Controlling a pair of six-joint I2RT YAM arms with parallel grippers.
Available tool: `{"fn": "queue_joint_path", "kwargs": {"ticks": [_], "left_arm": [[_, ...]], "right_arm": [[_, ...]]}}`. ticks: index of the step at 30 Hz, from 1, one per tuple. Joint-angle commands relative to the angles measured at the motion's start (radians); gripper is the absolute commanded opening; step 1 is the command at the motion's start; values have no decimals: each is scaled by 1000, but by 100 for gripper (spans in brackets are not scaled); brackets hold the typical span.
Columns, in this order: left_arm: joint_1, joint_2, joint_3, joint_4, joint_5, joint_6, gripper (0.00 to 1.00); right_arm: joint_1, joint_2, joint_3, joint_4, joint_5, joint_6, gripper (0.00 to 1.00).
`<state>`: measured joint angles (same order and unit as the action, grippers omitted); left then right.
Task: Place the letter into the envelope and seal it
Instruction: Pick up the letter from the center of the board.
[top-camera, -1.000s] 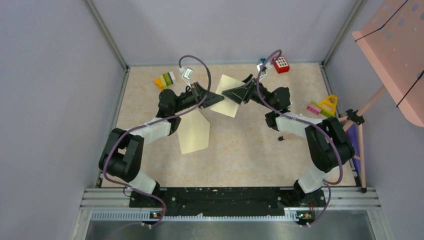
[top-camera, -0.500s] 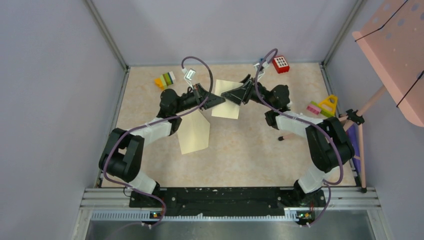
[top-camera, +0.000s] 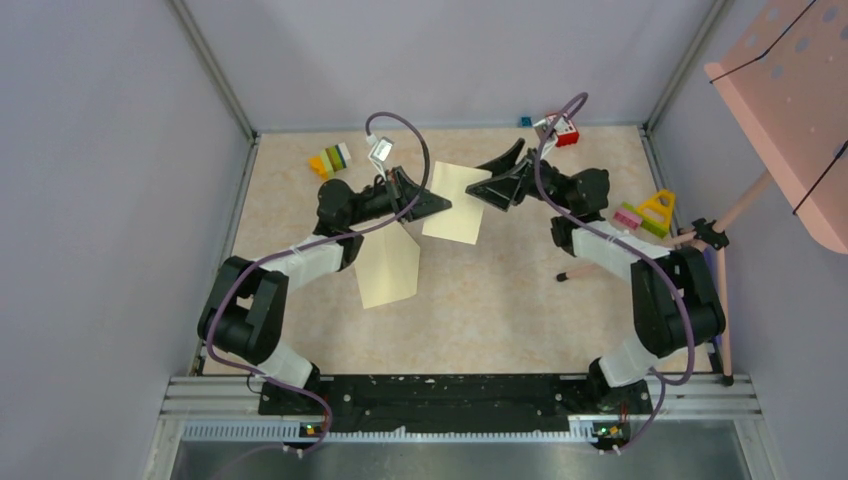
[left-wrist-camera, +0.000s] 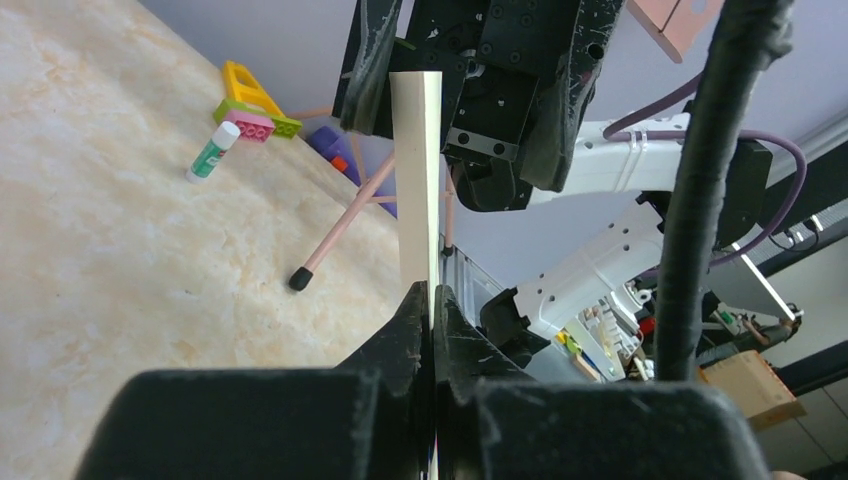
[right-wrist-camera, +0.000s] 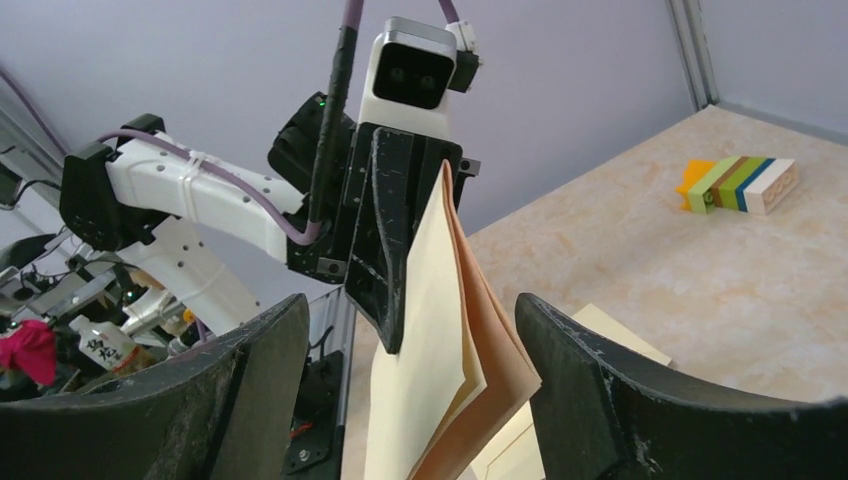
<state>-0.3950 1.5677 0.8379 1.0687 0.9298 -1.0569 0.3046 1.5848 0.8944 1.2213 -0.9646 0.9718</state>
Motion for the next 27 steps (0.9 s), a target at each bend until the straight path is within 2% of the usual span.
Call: {"fn": "queue_joint_path", "kwargs": {"ticks": [1,11,19,27], "left_arm": [[-8,-26,41,106,40,-14,0],[-43,-12,56,128,71,-31,0],[-60,-6,60,75,66,5,1],[-61,-3,69,44,58,21,5]], "right_arm": [[7,-56,-26,39,-49,-33,74],[57,-57,-48,23,-31,-124,75],[95,3,7,117,6,-12,73],[124,14,12,100,22,-25,71]]}}
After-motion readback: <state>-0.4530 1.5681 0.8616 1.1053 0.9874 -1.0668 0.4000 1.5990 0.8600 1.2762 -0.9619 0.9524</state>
